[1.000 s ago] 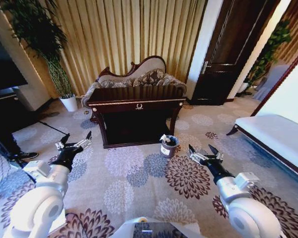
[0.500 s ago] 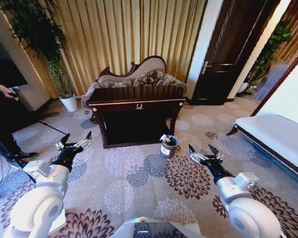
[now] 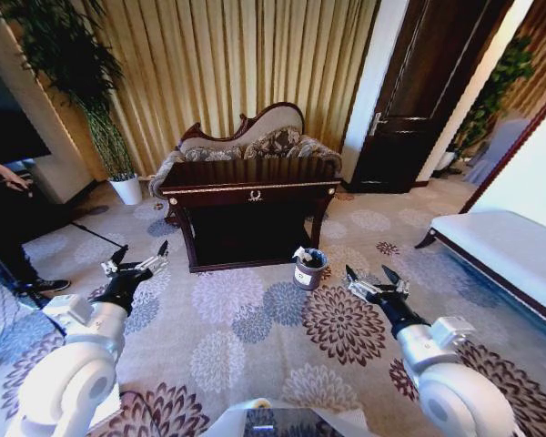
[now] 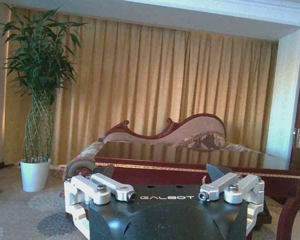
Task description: Move to the front of the table and place the trash on the table into the trash bin.
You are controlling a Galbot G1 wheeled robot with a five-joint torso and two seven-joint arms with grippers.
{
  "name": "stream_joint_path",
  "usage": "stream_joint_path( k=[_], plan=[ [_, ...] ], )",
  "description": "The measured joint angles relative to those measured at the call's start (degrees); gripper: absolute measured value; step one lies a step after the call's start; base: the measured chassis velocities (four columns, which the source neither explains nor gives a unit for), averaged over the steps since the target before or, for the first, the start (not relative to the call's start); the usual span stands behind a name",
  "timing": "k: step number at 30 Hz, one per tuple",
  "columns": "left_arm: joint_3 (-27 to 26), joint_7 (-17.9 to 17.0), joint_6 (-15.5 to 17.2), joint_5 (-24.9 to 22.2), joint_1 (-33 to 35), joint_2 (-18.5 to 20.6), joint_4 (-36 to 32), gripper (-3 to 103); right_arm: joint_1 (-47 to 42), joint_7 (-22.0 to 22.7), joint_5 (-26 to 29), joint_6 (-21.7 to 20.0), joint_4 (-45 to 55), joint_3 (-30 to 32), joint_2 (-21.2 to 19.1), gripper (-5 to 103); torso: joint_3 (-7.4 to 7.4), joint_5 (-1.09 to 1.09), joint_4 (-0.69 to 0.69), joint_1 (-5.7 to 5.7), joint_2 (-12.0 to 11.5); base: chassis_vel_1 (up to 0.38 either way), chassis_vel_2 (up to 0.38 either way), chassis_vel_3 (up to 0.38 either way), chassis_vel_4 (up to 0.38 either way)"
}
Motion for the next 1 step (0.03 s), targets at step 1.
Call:
stream_joint_path(
  k=[1],
  plan=[
    [0.0, 0.0, 0.0, 0.0, 0.0, 0.0, 0.0, 100, 0.0, 0.0, 0.0, 0.0, 0.0, 0.0, 0.0, 100, 0.00, 0.00, 0.00, 0.00, 0.0, 0.000, 0.000, 0.000, 0.000]
  ],
)
